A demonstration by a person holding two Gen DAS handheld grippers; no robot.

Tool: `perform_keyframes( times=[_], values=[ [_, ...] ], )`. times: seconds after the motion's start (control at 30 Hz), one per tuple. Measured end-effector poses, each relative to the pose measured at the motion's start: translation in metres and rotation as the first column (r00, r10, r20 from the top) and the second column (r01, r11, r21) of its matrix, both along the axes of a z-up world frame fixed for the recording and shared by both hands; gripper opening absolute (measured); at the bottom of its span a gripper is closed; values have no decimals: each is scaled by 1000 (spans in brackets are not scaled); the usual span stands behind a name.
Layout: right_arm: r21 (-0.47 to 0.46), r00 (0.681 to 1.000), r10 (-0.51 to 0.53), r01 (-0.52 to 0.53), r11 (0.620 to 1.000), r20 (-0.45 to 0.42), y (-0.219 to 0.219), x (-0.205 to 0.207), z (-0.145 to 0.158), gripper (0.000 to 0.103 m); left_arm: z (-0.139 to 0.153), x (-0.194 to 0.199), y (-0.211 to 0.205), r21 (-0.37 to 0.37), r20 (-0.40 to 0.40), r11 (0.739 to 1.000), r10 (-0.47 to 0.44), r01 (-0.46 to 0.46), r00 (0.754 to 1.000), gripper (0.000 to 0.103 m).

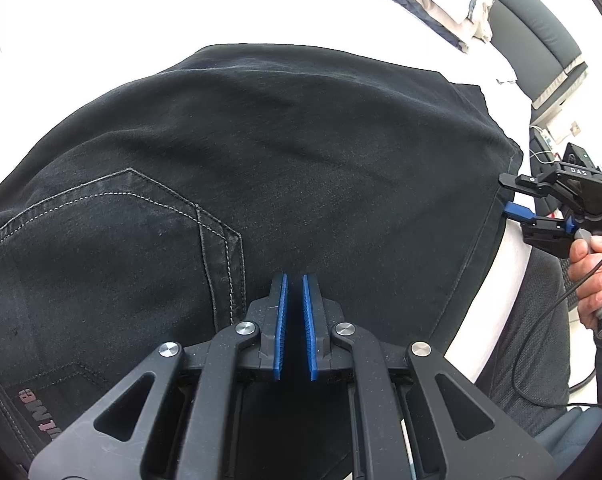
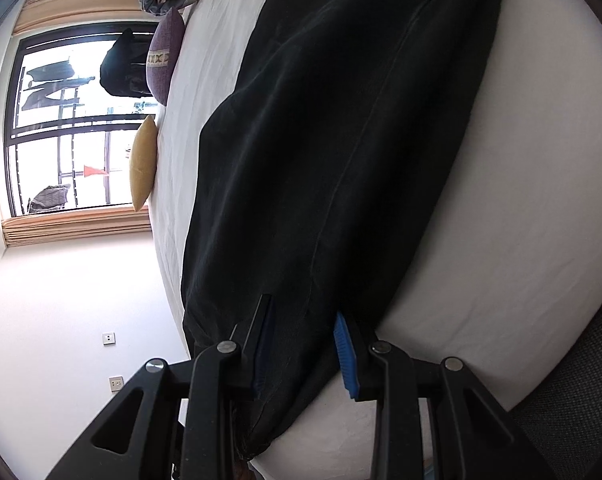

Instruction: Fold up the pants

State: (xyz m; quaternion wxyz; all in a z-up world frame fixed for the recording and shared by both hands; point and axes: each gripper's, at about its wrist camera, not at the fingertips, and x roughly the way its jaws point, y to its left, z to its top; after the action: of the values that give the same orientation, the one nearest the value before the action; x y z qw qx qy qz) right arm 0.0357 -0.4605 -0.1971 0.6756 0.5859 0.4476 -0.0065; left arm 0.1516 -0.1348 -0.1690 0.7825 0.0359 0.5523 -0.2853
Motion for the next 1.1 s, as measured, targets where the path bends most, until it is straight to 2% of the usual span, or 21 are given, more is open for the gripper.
perform_keyframes(
  times=[0.03,0.07,0.13,0.43,0.6,0.77,0.9,1.0,1.03,1.07,1.1],
  values=[
    [-6,1000,14,-14,1000,4,2,0,-1,9,0,0,-1,0,0,1000,1,-1,1000,8],
    [-19,1000,26,-26,999,4,5,1,0,6,0,0,0,-1,0,1000,2,-2,1000,8],
    [-50,1000,30,-29,998,6,7,0,1,4,0,0,0,-1,0,1000,1,-1,1000,8],
    [-56,1000,16,-14,998,23,3,-20,11,3,3,1,-1,9,-1,1000,-12,12,1000,8],
    [-25,1000,-8,8,1000,-13,1,-24,-3,3,6,2,3,20,-9,999,-29,29,1000,8],
    [-54,1000,5,-6,999,-20,0,-18,-11,1,6,4,12,5,-20,1000,-24,24,999,8],
    [-64,999,45,-46,997,-19,0,-12,-9,0,20,-1,11,36,27,999,-15,14,1000,8],
    [-60,998,61,-63,996,-29,-3,-15,-4,7,33,2,4,-25,58,1000,1,1,998,8],
    [-62,997,65,-68,996,-48,-3,-18,0,14,35,5,-1,-28,63,1000,7,-5,998,8],
    [-77,995,74,-79,994,-67,-3,-20,7,28,34,9,-5,-29,63,1000,9,-7,998,8],
    [-116,992,87,-97,988,-91,-4,-24,15,34,32,13,-9,-31,60,1000,6,-4,998,8]
  ],
)
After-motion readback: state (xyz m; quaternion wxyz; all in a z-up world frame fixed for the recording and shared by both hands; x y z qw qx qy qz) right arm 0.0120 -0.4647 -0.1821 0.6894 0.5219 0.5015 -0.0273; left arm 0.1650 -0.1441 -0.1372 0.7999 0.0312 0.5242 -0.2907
